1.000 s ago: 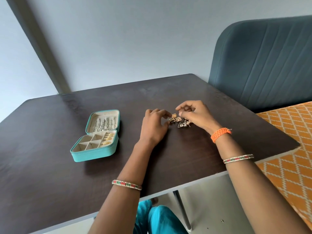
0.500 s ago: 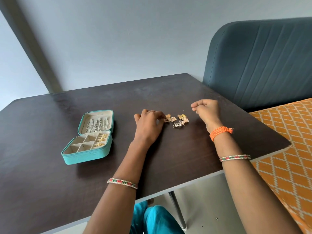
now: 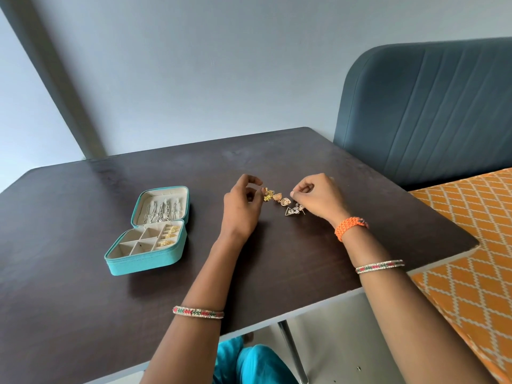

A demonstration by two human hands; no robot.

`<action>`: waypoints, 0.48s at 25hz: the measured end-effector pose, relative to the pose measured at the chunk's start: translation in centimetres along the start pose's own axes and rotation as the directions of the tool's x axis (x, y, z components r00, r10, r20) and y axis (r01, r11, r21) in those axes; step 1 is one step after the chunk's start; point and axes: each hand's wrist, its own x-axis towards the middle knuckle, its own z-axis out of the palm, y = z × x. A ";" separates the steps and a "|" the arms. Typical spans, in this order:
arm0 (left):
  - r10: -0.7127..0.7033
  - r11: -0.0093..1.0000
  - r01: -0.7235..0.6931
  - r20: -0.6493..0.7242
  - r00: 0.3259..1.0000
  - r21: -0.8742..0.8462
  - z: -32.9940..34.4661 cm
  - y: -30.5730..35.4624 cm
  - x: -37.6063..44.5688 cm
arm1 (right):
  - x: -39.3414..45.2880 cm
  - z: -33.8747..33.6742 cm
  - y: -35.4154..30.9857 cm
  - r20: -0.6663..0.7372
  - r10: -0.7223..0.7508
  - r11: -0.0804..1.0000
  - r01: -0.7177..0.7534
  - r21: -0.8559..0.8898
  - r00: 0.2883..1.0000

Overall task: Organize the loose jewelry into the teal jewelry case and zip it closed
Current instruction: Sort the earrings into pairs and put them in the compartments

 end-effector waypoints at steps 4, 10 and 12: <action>-0.009 1.000 0.009 -0.002 1.000 -0.019 -0.3 0.0 0.1 | 0.0 0.3 -0.4 -0.001 -0.025 0.995 0.024 -0.092 1.000; -0.226 0.881 0.215 0.025 0.974 -0.423 -0.4 0.1 0.3 | 0.1 -0.4 -1.0 -0.237 -0.042 0.953 0.110 0.282 0.971; -0.287 0.785 0.256 0.035 0.957 -0.564 -0.6 0.3 0.4 | 0.0 -0.6 -1.6 -0.161 -0.043 0.857 0.119 0.501 0.986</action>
